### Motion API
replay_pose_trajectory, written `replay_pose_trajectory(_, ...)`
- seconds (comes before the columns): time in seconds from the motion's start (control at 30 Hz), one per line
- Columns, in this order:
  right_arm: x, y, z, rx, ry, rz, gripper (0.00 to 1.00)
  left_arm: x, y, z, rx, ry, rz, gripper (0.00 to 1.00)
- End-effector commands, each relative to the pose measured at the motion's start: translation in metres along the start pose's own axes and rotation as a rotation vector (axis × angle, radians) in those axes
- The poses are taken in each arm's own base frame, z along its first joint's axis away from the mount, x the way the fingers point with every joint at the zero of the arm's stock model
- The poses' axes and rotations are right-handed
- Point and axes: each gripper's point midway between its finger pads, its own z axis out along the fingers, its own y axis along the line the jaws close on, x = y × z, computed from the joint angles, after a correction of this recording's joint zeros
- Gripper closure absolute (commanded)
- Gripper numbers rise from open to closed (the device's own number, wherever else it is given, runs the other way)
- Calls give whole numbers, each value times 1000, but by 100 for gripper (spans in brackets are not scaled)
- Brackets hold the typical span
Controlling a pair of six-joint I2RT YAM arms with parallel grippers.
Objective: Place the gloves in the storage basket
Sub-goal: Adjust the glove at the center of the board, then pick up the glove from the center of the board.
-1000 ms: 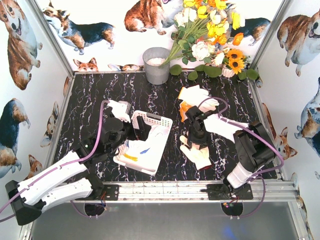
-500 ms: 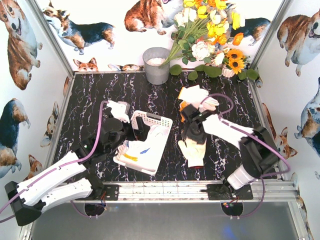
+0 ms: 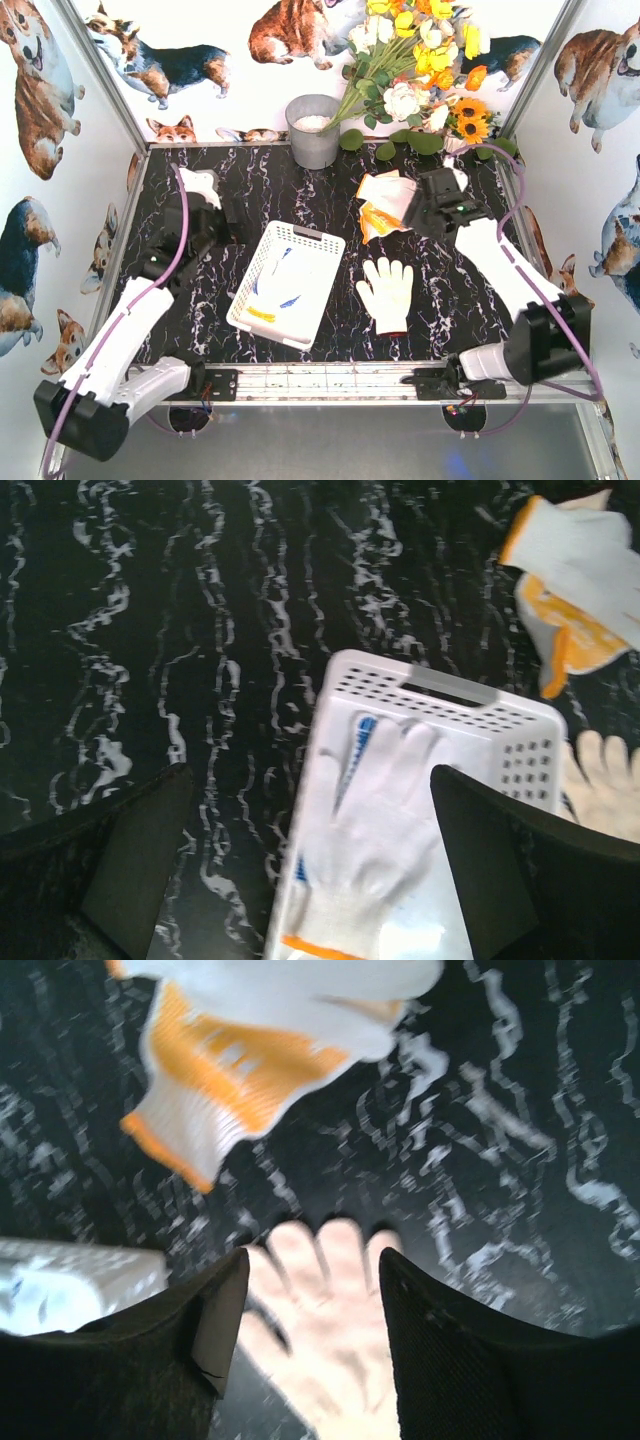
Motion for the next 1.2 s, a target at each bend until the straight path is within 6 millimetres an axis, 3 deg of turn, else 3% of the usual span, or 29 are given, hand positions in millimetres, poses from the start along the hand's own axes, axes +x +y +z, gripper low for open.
replay_pose_trajectory(0.0, -31, -12, 33, -15, -75, -33, 49, -13, 14, 11, 54, -28, 72, 0)
replay_pose_trajectory(0.17, -58, -27, 74, -19, -105, 7, 55, -12, 46, 23, -18, -41, 119, 0)
replay_pose_trajectory(0.33, -78, -5, 110, -153, -128, -31, 50, -4, 62, 28, -59, -59, 165, 0)
replay_pose_trajectory(0.47, -99, 29, 140, -298, -141, -51, 47, 2, 65, 34, -55, -54, 181, 0)
replay_pose_trajectory(0.5, -103, 32, 138, -308, -151, -52, 46, 2, 65, 34, -55, -54, 182, 0)
replay_pose_trajectory(0.73, -131, 64, 176, -420, -195, -14, 40, 7, 66, 39, -47, -33, 180, 0)
replay_pose_trajectory(1.17, -155, 82, 220, -467, -245, -18, 37, 10, 62, 45, -25, -21, 165, 0)
